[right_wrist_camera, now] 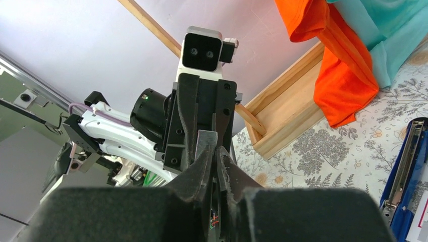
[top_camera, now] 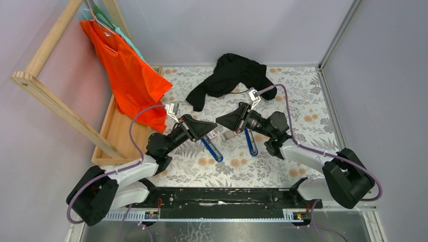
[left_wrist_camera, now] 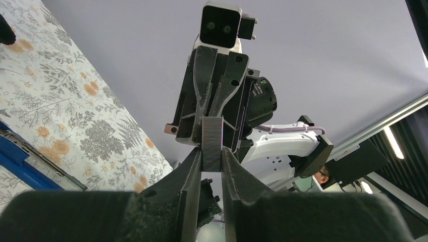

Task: Load the staples into the stapler

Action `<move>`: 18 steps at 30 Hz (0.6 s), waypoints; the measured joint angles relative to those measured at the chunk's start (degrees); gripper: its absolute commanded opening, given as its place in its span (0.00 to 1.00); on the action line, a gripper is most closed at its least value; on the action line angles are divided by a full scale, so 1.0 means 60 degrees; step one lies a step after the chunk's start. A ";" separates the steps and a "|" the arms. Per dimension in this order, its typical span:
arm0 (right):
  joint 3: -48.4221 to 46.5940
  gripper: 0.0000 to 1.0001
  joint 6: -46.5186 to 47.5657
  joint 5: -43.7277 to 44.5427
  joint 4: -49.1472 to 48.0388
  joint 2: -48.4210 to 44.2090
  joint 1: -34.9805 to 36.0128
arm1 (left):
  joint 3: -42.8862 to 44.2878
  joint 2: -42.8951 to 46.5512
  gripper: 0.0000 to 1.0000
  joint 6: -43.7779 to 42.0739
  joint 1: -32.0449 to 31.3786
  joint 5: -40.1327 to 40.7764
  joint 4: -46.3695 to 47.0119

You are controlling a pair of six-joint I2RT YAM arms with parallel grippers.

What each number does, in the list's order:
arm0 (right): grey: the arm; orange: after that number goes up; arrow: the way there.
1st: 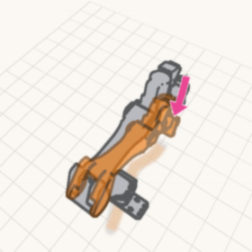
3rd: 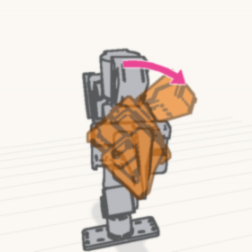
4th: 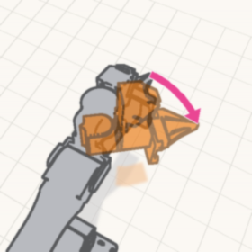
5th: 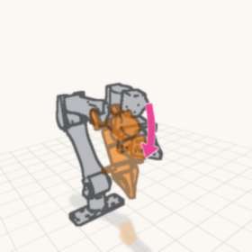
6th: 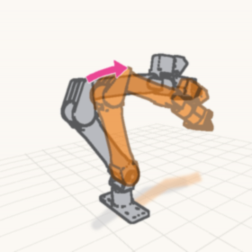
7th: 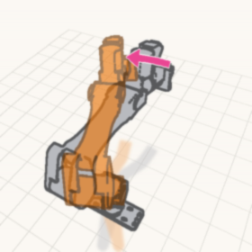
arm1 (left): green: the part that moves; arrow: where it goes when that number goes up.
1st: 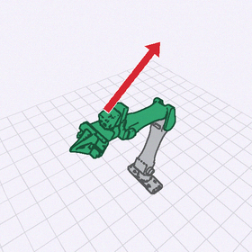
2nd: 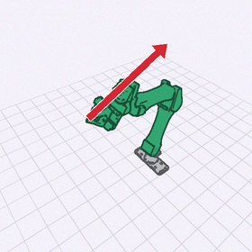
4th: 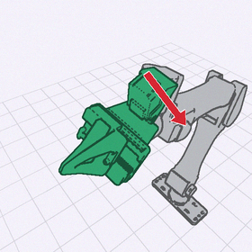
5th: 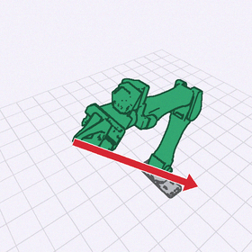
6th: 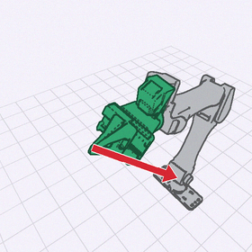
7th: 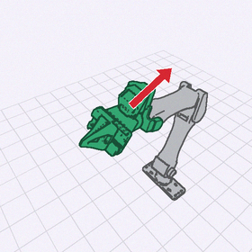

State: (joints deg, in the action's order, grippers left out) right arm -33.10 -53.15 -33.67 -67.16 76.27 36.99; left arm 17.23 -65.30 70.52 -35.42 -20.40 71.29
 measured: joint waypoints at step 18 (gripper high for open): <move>-0.1406 0.50 0.5020 -0.0780 0.6623 -0.2218 -0.0131 | 0.4065 0.2590 0.21 -0.5767 -0.0026 -0.0208 -1.0488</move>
State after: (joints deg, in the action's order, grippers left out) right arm -41.54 -23.03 -38.35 -27.42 62.96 36.21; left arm 41.63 -49.76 35.92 -35.57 -21.65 8.36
